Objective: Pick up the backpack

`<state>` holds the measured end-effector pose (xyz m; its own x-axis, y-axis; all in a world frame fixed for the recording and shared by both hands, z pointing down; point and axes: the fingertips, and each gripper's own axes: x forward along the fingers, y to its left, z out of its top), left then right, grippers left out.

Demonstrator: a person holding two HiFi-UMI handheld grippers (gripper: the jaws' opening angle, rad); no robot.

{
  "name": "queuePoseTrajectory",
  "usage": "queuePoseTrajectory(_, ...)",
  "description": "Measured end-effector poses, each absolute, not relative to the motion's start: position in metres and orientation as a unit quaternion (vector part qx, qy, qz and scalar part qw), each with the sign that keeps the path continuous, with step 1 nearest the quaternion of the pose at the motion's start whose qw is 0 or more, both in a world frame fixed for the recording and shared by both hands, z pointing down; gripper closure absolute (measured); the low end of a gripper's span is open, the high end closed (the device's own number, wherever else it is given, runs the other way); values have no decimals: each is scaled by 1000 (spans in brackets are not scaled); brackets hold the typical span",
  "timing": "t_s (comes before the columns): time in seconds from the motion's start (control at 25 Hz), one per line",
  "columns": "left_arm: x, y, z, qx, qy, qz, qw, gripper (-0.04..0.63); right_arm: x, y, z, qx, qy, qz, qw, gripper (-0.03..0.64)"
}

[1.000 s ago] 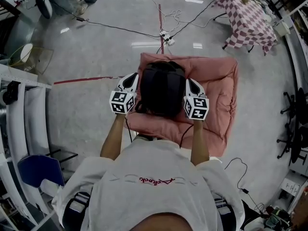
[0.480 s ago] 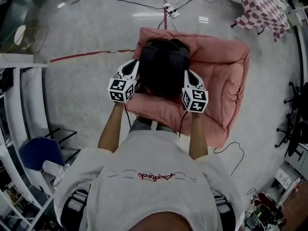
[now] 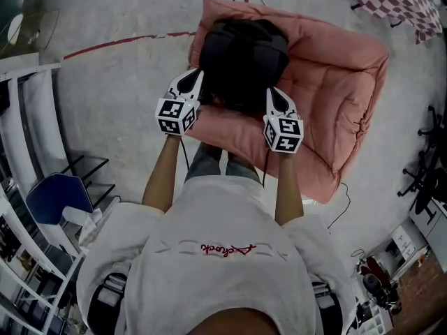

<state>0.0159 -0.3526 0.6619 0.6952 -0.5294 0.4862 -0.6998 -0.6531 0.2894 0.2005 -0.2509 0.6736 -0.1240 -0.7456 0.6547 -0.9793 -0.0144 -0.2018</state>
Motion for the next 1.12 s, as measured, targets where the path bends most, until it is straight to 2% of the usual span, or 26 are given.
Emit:
queuePoseTrajectory(0.44, -3, -323, 719, 879, -347, 194, 261, 577, 185, -209, 731, 614, -681, 348, 197, 597)
queuePoseTrajectory(0.72, -5, -318, 741, 882, -337, 183, 274, 575, 178, -210, 751, 600, -694, 359, 173, 590)
queuePoseTrajectory(0.76, -4, -318, 742, 884, -331, 176, 281, 559, 177, -210, 752, 595, -698, 362, 166, 564)
queuePoseTrajectory(0.8, -4, -317, 742, 885, -325, 172, 287, 489, 176, -210, 752, 590, -702, 366, 158, 495)
queuePoseTrajectory(0.84, -4, -316, 743, 885, -321, 169, 291, 423, 176, -209, 752, 586, -706, 368, 152, 455)
queuePoseTrajectory(0.92, -4, -316, 746, 888, -311, 171, 292, 339, 179, -211, 751, 583, -712, 367, 138, 372)
queuePoseTrajectory(1.0, -2, -317, 749, 892, -298, 180, 287, 308, 186, -215, 750, 586, -713, 361, 130, 333)
queuePoseTrajectory(1.12, 4, -324, 748, 897, -286, 183, 284, 291, 192, -223, 748, 588, -715, 354, 129, 311)
